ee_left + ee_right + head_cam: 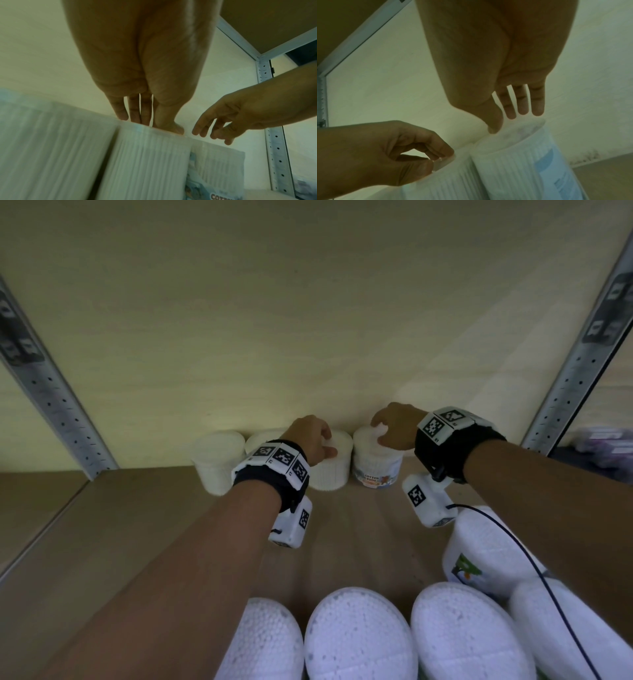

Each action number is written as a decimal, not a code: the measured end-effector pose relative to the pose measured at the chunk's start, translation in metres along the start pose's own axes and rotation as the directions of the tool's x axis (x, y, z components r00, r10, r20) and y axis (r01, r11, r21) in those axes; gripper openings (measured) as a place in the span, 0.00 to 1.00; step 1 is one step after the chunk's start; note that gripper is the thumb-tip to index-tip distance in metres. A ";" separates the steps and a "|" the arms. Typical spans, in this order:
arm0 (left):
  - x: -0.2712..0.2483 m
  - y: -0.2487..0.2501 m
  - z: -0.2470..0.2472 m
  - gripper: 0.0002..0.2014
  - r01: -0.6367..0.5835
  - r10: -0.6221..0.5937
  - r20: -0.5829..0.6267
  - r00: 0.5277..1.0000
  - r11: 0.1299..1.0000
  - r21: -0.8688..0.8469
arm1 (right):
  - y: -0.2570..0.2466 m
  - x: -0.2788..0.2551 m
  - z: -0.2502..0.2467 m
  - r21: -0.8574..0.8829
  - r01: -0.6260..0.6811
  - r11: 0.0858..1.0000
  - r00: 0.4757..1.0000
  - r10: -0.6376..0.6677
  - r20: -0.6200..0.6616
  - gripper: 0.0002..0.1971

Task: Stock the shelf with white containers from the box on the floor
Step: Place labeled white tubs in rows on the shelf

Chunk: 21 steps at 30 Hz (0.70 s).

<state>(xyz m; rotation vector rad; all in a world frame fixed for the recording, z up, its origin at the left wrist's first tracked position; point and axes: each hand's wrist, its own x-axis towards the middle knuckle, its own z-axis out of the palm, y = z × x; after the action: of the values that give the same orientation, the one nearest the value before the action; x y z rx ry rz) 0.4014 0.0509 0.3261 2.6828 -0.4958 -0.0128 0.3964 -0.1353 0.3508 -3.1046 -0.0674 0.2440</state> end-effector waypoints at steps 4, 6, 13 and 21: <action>-0.001 0.000 0.000 0.21 0.006 -0.006 -0.003 1.000 1.000 -0.004 | -0.002 0.001 0.006 -0.040 -0.071 0.997 0.997 0.070 -0.020 0.32; 0.000 0.000 0.001 0.22 0.007 -0.007 -0.001 1.000 1.000 -0.004 | -0.003 0.004 0.010 -0.050 -0.071 0.996 0.997 0.070 -0.024 0.34; 0.000 0.001 0.000 0.22 0.006 -0.006 0.000 1.000 1.000 0.001 | -0.001 0.006 0.009 -0.052 -0.026 0.998 1.000 0.026 -0.013 0.31; 0.001 0.000 0.000 0.22 -0.005 0.005 0.014 1.000 1.000 0.021 | 0.005 0.009 0.007 -0.032 0.032 0.999 0.999 -0.031 0.030 0.31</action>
<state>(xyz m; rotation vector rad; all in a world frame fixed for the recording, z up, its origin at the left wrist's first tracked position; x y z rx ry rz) 0.4029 0.0505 0.3258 2.7038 -0.5094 -0.0249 0.4042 -0.1397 0.3427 -3.1301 -0.1220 0.2915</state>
